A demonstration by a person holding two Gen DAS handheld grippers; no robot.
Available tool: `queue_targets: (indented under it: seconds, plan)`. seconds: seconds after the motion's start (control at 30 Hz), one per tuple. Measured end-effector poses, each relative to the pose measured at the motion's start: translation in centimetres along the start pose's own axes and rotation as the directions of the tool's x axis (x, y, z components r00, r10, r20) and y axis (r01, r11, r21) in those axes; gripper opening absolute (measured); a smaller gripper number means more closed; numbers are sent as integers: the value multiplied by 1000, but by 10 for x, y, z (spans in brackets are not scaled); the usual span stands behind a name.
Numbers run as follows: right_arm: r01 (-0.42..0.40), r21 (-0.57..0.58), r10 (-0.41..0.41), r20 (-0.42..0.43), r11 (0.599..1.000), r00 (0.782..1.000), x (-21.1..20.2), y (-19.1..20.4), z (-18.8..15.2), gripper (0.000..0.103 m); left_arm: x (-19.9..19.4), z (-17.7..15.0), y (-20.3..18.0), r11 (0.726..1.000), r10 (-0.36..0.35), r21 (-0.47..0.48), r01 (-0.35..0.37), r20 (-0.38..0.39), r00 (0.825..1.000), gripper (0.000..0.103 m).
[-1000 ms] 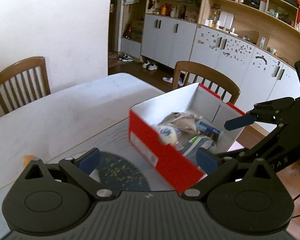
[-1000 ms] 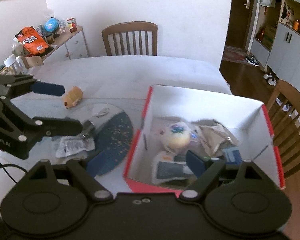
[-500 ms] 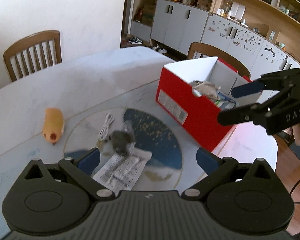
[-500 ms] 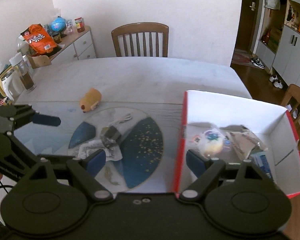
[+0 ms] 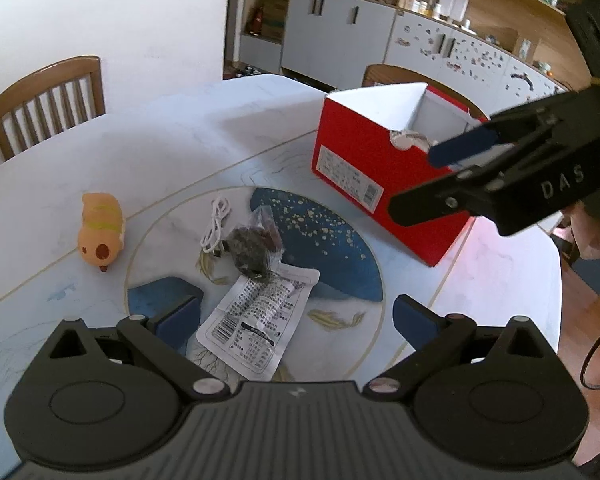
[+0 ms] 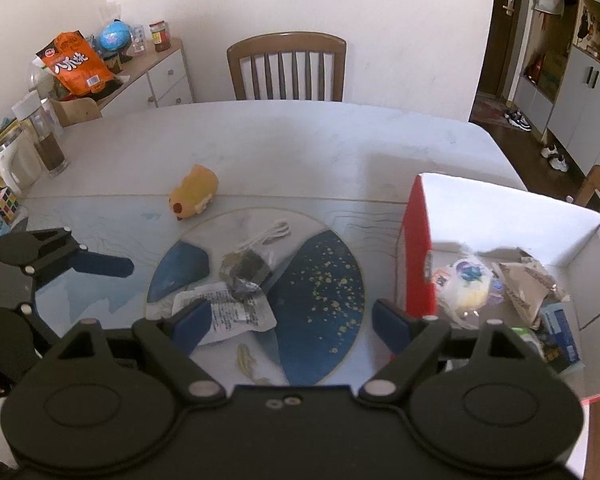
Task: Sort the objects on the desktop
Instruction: 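Withdraw both open grippers from the shoebox back over the turntable mat, then close the right gripper on the clear snack bag while the left gripper grasps the white sachet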
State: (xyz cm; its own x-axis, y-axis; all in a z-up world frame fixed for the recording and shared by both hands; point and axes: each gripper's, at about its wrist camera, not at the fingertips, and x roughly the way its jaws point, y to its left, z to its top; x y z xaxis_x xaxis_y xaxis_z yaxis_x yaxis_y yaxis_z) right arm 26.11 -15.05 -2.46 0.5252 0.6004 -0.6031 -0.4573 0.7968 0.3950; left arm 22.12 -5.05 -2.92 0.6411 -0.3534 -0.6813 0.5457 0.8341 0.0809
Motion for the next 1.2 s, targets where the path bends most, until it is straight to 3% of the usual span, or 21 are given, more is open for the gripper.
queue_targets:
  seconds: [0.6, 0.93, 1.2]
  plan:
    - [8, 28, -6, -50, 1000, 999, 59, 22, 12, 87, 51, -14, 16, 987, -49, 150, 49, -2, 999, 103]
    - [11, 48, -7, -86, 999, 996, 88, 25, 17, 87, 67, -18, 16, 964, -44, 264, 27, 57, 997, 103]
    - [12, 54, -6, -110, 998, 994, 110, 26, 23, 87, 77, -17, 17, 956, -77, 288, 60, 49, 996, 103]
